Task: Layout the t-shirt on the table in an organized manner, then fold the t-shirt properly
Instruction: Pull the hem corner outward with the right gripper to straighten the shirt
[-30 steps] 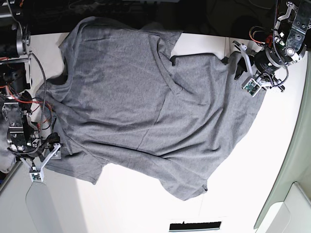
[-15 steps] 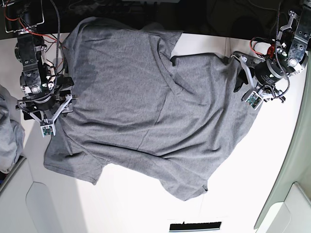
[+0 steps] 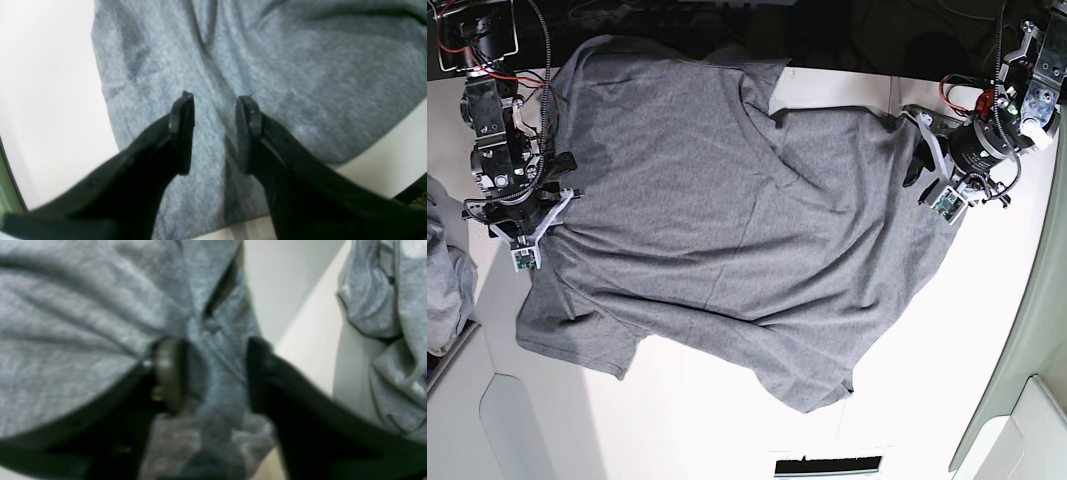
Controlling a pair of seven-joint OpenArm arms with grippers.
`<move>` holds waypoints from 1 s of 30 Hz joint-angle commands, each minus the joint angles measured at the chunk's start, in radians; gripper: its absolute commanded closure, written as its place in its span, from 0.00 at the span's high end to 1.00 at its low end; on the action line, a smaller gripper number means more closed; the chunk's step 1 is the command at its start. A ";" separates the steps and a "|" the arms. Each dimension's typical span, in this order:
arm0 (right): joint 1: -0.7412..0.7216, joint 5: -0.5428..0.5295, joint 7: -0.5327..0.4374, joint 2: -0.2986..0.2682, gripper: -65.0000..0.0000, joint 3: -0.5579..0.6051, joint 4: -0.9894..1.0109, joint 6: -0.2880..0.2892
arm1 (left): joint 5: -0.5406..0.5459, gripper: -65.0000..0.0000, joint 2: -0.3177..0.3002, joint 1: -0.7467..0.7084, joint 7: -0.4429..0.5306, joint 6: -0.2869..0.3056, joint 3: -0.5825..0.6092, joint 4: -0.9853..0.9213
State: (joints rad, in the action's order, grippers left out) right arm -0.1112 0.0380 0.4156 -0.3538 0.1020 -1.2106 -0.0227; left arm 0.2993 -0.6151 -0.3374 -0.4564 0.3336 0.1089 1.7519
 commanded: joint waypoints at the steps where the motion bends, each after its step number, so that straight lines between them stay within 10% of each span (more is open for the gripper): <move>1: -0.014 0.016 0.013 -0.015 0.31 -0.010 -0.006 -0.005 | 0.004 0.35 -0.014 0.007 0.011 0.000 -0.008 0.014; 11: -0.019 -0.009 0.013 -0.016 0.23 -0.181 -0.061 0.047 | -0.011 0.35 -0.014 0.004 -0.020 0.000 -0.008 0.013; 16: -0.018 -0.135 0.045 -0.015 0.50 -0.304 -0.061 0.101 | -0.011 0.35 -0.014 0.005 -0.020 0.000 -0.008 0.013; 22: 0.000 -0.330 0.133 -0.014 0.51 -0.411 -0.122 0.214 | -0.010 0.35 -0.014 0.023 -0.016 0.000 -0.013 0.013; 24: 0.036 -0.392 0.154 -0.014 0.43 -0.423 -0.187 0.261 | -0.009 0.35 -0.014 0.024 -0.016 0.001 -0.032 0.014; 27: 0.096 -0.468 0.197 -0.010 0.00 -0.423 -0.301 0.305 | 0.005 0.35 -0.014 0.025 -0.014 0.023 -0.068 0.014; 30: 0.156 -0.515 0.266 -0.009 0.00 -0.423 -0.395 0.347 | 0.005 0.35 -0.014 0.040 -0.011 0.022 -0.091 0.013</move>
State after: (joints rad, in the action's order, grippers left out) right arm 0.0566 -0.4679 0.6994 -0.3485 -0.3138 -1.5925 0.3222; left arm 0.2977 -0.6147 -0.3088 -0.4862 0.3561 0.0299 1.7519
